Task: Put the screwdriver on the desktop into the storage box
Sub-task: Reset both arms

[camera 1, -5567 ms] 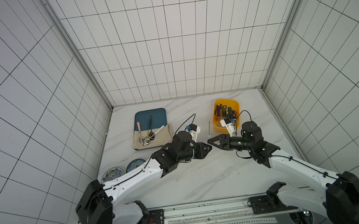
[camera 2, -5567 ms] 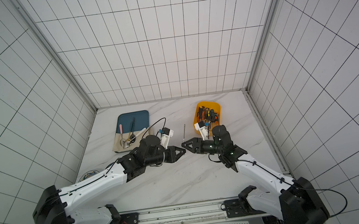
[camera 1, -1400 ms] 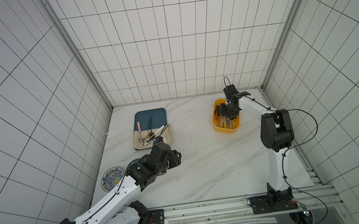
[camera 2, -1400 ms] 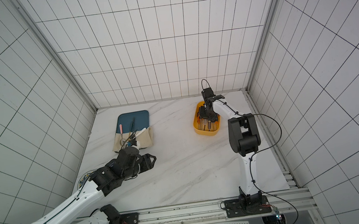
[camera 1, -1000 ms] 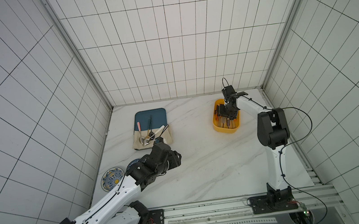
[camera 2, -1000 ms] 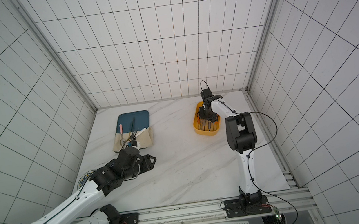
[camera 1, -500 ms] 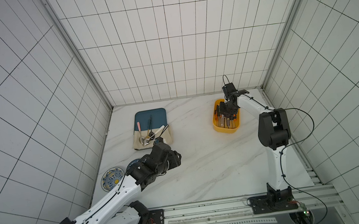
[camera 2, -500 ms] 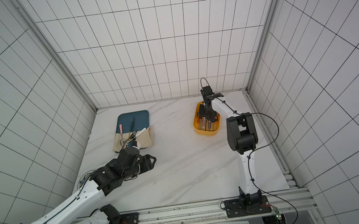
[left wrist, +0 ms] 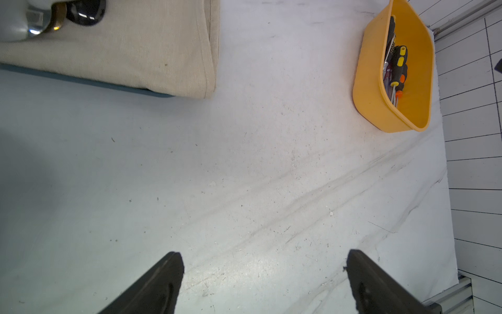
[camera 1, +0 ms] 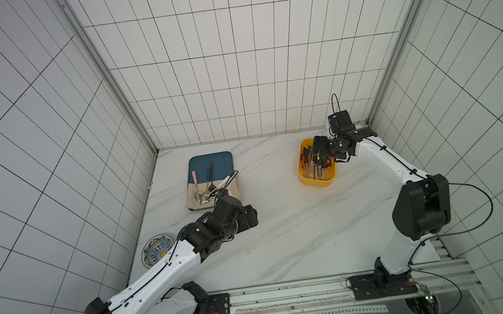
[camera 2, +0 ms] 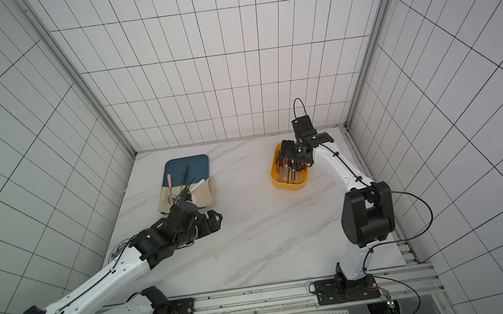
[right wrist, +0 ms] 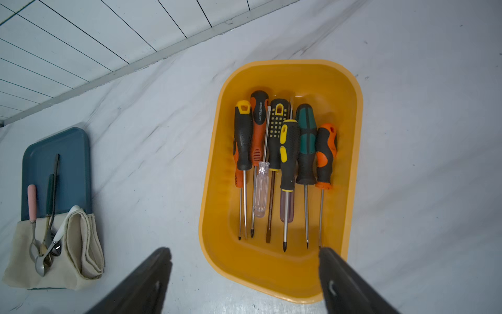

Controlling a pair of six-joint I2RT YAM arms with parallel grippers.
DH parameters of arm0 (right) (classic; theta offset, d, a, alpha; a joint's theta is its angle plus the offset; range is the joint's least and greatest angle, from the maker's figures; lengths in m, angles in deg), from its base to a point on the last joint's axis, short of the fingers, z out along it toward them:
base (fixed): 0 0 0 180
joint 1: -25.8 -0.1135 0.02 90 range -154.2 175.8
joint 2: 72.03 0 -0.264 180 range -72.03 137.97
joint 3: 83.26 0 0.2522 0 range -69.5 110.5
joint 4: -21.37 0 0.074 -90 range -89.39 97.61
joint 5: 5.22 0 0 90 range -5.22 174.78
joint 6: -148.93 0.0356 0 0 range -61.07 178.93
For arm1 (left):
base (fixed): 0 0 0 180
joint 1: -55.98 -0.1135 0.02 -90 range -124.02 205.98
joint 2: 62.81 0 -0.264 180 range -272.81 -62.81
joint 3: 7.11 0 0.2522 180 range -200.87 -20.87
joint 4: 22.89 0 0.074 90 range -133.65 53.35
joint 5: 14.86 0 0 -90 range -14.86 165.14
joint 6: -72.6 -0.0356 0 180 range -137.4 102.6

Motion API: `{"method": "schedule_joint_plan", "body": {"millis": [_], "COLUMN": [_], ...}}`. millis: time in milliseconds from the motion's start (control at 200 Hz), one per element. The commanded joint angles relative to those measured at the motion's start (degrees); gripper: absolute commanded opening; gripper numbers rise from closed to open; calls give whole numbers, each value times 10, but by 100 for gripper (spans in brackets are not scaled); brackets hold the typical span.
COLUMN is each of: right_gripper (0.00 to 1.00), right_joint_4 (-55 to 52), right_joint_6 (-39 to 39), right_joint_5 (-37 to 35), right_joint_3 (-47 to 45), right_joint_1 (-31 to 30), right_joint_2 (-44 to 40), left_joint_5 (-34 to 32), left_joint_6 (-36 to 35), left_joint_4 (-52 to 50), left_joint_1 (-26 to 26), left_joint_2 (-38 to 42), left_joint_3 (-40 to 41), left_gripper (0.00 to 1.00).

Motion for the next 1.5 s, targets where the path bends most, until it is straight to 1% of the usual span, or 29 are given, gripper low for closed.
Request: {"method": "schedule_joint_plan", "body": {"millis": [0, 210, 420, 545, 580, 669, 829, 914, 994, 1104, 1259, 1339, 1494], "right_gripper": [99, 99, 99, 99, 99, 99, 99, 99, 99, 99, 99, 99, 99], "right_joint_4": [12, 34, 57, 77, 95, 147, 255, 302, 335, 365, 395, 419, 518], "right_joint_6": [-1, -7, -15, -20, -30, -56, -99, -120, -133, -151, -170, -182, -206], "right_joint_5": [-27, -73, -120, -153, -166, -210, -265, -291, -300, -304, -342, -358, -374], "right_joint_3": [-48, -124, -177, -206, -220, -262, -345, -386, -413, -438, -461, -479, -530], "right_joint_1": [-2, 4, 22, 37, 38, 40, 48, 53, 56, 59, 60, 59, 63], "right_joint_2": [-38, -112, -165, -187, -198, -234, -295, -316, -325, -323, -304, -289, -242], "left_joint_5": [-40, -72, -169, -204, -213, -258, -271, -306, -317, -311, -297, -309, -271], "left_joint_6": [-34, -59, -79, -97, -105, -133, -198, -240, -274, -288, -343, -372, -383], "left_joint_4": [-5, -2, 31, 71, 78, 114, 162, 203, 260, 305, 364, 416, 530], "left_joint_1": [-15, -48, -64, -93, -102, -122, -187, -210, -233, -266, -286, -294, -329], "left_joint_2": [-25, -60, -75, -92, -99, -112, -137, -140, -134, -127, -132, -141, -159], "left_joint_3": [-46, -97, -110, -111, -116, -114, -107, -83, -44, 1, 40, 64, 118], "left_gripper": [98, 98, 98, 98, 98, 98, 98, 98, 98, 98, 98, 98, 98]}}
